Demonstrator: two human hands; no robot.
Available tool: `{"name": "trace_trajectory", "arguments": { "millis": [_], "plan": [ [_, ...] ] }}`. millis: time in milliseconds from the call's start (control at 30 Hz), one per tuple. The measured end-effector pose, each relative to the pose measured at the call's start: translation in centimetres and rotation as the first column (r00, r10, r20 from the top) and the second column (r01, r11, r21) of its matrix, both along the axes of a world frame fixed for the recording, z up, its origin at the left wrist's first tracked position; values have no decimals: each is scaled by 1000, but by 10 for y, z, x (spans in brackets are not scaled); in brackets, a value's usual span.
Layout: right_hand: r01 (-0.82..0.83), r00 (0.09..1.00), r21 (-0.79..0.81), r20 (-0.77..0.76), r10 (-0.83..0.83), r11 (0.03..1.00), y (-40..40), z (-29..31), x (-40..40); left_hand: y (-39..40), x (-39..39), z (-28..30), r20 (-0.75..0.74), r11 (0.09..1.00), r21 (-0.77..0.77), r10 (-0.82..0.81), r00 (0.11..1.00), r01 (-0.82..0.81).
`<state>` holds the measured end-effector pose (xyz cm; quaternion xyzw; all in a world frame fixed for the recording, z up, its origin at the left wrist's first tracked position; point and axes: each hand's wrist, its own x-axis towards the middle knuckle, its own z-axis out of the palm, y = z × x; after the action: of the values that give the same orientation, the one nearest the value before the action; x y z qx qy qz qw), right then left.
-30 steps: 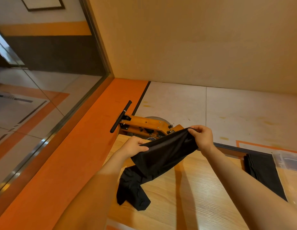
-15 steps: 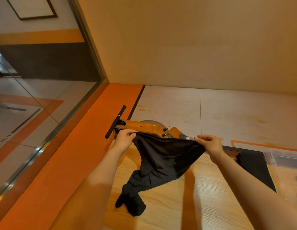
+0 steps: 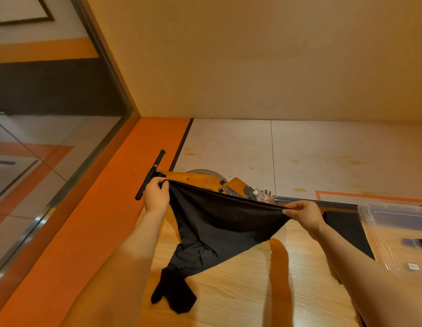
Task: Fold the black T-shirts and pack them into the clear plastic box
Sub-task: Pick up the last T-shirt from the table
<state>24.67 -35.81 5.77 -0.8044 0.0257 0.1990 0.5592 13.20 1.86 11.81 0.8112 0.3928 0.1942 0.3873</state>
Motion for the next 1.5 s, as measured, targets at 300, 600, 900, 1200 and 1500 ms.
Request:
{"name": "trace_trajectory", "arguments": {
  "millis": [300, 600, 900, 1200, 1500],
  "plan": [
    [249, 968, 190, -53, -244, 950, -19, 23, 45, -7, 49, 28, 160, 972, -227, 91, 983, -53],
    [376, 914, 393, -11, -405, 839, -20, 94, 99, -14, 109, 85, 347, 945, -327, 145, 927, -26],
    [348, 883, 474, 124, -452, 809, -12, 177, 147, -10, 154, 150, 517, 927, -365, 120, 847, 91],
    [382, 817, 446, 248, -522, 810, -15, 201, 144, -7, 149, 170, 555, 933, -320, 43, 831, 165],
    [378, 818, 397, 280, -502, 837, -21, 192, 87, 0, 98, 144, 520, 912, -353, 6, 854, 209]
  ]
}}
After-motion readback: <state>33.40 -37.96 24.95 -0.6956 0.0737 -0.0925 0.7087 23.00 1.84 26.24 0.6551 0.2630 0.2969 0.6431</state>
